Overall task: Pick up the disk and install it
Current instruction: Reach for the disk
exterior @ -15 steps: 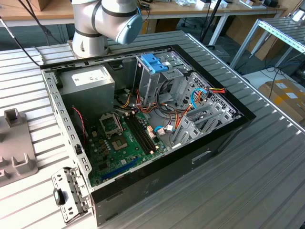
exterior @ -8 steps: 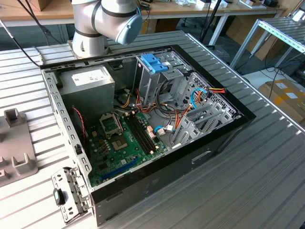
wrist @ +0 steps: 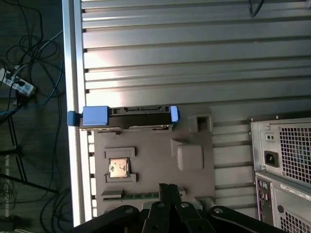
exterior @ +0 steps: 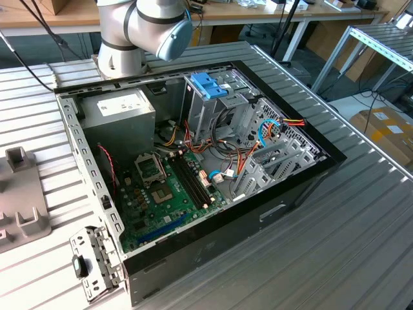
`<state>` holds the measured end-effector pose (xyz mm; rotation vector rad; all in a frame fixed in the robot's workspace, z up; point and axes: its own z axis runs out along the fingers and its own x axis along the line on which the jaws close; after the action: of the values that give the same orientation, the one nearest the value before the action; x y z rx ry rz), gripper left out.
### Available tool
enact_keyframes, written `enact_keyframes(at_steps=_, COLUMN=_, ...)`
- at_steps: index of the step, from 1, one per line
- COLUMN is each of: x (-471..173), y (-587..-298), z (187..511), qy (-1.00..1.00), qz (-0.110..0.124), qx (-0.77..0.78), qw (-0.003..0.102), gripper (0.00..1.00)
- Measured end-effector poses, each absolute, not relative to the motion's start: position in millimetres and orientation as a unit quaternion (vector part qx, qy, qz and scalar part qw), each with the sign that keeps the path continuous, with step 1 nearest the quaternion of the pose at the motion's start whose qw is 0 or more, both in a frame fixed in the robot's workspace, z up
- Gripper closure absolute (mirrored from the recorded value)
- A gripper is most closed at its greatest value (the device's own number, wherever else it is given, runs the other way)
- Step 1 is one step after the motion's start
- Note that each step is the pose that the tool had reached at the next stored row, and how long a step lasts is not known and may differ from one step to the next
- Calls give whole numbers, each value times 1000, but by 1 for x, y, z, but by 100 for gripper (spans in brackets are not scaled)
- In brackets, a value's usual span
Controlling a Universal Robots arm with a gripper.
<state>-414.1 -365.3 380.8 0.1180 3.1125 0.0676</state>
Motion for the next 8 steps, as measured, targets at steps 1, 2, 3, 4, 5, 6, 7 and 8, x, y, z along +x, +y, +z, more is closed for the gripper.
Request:
enact_keyframes(at_steps=1, x=-415, y=-365, z=381, qy=999, qz=22, qx=38, qw=13, gripper=89)
enact_keyframes(at_steps=2, x=-416, y=-365, z=381, qy=999, qz=22, qx=38, qw=13, gripper=89)
enact_keyframes(at_steps=3, x=-418, y=-365, z=381, qy=999, qz=22, qx=38, qw=13, gripper=89)
enact_keyframes(at_steps=4, x=-418, y=-364, z=381, qy=999, qz=22, qx=38, qw=13, gripper=89)
enact_keyframes(at_steps=5, x=-420, y=-364, z=381, qy=999, qz=22, qx=38, qw=13, gripper=89)
enact_keyframes(at_steps=6, x=-422, y=-363, z=380, qy=999, qz=22, qx=38, qw=13, gripper=89)
enact_keyframes(at_steps=7, x=-423, y=-362, z=380, qy=999, qz=22, qx=38, qw=13, gripper=89)
enact_keyframes(at_steps=8, x=-424, y=-361, z=380, qy=999, qz=22, qx=38, qw=13, gripper=89)
